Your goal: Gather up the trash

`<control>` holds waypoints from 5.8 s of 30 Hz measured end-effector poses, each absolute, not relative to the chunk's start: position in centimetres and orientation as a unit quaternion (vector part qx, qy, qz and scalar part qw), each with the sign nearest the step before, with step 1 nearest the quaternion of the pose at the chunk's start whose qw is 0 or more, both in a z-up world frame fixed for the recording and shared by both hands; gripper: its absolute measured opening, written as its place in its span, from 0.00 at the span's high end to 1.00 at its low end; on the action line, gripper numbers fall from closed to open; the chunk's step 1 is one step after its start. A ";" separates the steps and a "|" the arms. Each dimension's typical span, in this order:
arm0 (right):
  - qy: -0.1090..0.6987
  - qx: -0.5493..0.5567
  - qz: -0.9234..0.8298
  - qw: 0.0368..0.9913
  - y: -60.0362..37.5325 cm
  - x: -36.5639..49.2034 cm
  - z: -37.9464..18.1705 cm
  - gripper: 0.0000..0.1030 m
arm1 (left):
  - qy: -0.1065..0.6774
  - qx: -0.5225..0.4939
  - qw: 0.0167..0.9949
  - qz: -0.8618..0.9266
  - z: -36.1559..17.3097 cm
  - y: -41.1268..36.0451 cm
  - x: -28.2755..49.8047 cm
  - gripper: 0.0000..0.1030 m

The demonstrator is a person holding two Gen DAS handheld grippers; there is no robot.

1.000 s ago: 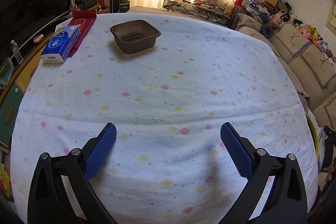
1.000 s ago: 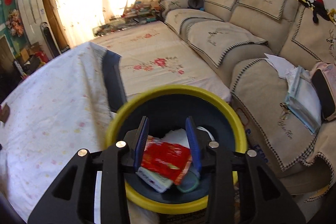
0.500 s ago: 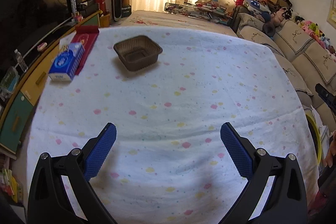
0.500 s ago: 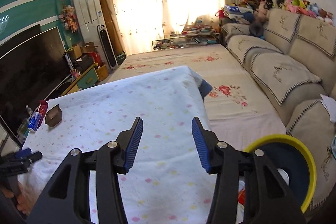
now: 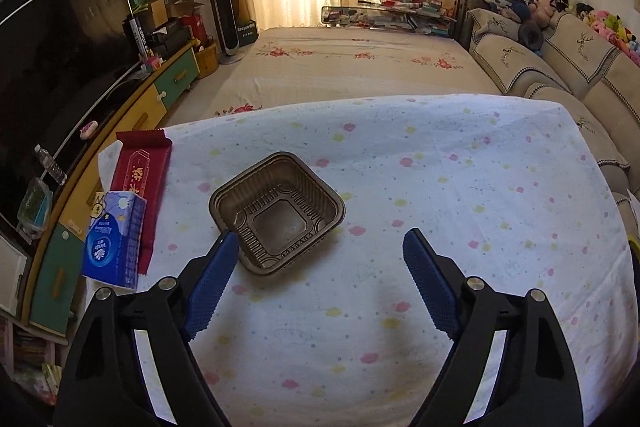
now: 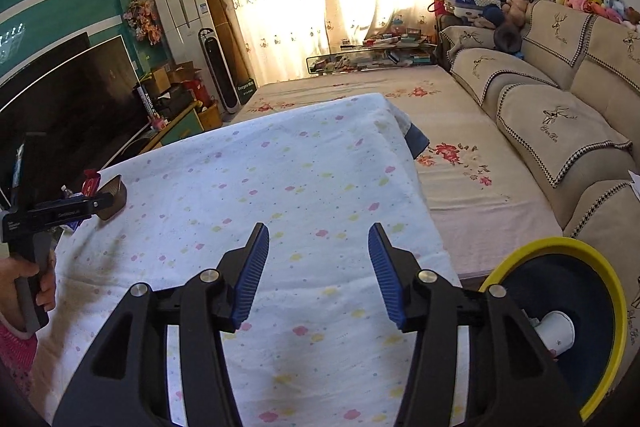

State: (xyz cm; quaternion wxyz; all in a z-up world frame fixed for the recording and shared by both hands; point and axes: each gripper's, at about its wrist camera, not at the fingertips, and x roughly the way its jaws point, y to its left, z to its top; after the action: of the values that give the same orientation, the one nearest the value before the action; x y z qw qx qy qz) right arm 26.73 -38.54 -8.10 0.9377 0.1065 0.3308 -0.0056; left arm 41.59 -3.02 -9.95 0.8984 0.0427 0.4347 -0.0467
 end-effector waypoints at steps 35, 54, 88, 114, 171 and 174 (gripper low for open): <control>0.288 0.125 -0.043 0.948 -40.3 25.4 -6.8 0.52 | 0.383 0.088 0.911 -0.125 -5.8 -11.6 30.6 0.88; 0.224 0.151 -0.253 0.929 -57.4 4.1 -3.7 0.43 | 0.365 0.159 0.845 -0.356 -4.7 -38.4 17.3 0.88; 0.241 0.141 -0.189 0.942 -55.8 -1.1 -4.3 0.34 | 0.343 0.149 0.884 -0.280 -4.8 -39.8 13.7 0.05; 0.197 0.035 -0.074 0.977 -40.2 -4.9 2.5 0.07 | 0.216 -0.012 0.975 -0.053 3.1 -4.9 -4.4 0.05; 0.214 0.046 -0.085 0.972 -41.1 -3.7 1.3 0.07 | 0.248 -0.023 0.967 -0.055 2.3 -6.7 -2.8 0.05; 0.215 0.046 -0.085 0.972 -41.1 -3.8 1.0 0.07 | 0.249 -0.023 0.967 -0.054 2.3 -6.7 -2.8 0.05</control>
State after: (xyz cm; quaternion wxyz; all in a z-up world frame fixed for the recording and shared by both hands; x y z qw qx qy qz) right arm -3.75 -41.06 1.02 0.9718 0.0460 0.2150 -0.0850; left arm -2.79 -6.75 2.26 0.9667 -0.0226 0.2491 -0.0544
